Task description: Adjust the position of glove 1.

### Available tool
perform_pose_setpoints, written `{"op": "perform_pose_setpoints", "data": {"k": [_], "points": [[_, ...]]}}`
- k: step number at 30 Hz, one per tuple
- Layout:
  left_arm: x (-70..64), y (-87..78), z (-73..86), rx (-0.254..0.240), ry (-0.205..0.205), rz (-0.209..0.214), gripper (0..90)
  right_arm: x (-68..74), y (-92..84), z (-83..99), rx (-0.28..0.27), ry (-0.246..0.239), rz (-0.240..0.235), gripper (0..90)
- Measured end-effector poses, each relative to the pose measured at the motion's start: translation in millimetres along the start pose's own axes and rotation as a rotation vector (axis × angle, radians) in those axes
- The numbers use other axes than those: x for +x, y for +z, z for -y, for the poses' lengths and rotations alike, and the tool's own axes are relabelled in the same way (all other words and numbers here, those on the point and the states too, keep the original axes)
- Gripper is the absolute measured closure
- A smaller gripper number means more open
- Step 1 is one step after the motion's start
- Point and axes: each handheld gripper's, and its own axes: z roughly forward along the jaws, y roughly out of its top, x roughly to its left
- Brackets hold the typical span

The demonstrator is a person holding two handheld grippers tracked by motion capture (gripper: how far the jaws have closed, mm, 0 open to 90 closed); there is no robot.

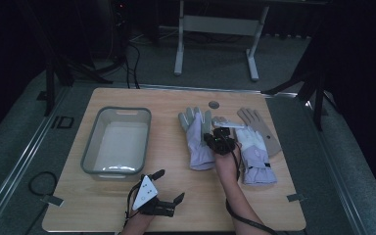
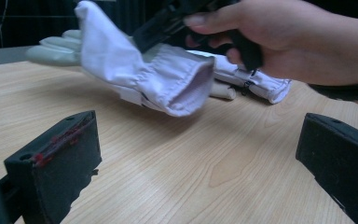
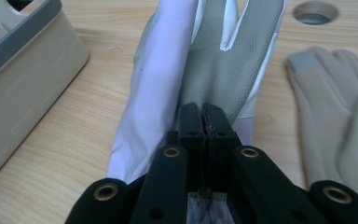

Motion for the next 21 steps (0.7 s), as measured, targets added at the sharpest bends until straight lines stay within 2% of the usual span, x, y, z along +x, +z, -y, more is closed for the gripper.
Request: {"op": "perform_pose_setpoints", "data": {"k": [2, 3, 6, 9, 14, 16, 21], "points": [[-0.1, 0.0, 0.0, 0.003, 0.004, 0.001, 0.0, 0.3, -9.7, 7.1, -0.009, 0.027, 0.017, 87.2], [-0.3, 0.1, -0.1, 0.002, 0.004, 0.001, 0.0, -0.7, -13.2, 9.9, -0.009, 0.052, 0.010, 87.2], [-0.5, 0.3, -0.1, 0.003, 0.006, 0.001, 0.0, -2.1, -22.6, 17.0, -0.020, 0.084, 0.013, 87.1], [-0.6, 0.2, 0.0, 0.002, 0.007, 0.001, 0.0, -3.4, -25.5, 25.6, -0.039, 0.086, 0.049, 87.1], [-0.6, 0.4, -0.1, 0.005, 0.006, 0.000, 0.0, -6.3, -16.3, 40.9, -0.004, 0.114, 0.038, 87.0], [-0.6, 0.4, -0.1, 0.005, 0.007, -0.001, 0.0, -3.4, -10.2, 45.4, 0.004, 0.095, 0.053, 86.9], [-0.9, 0.4, -0.1, 0.004, 0.008, -0.002, 0.0, -5.4, 1.6, 56.7, 0.013, 0.131, 0.074, 86.3]]}}
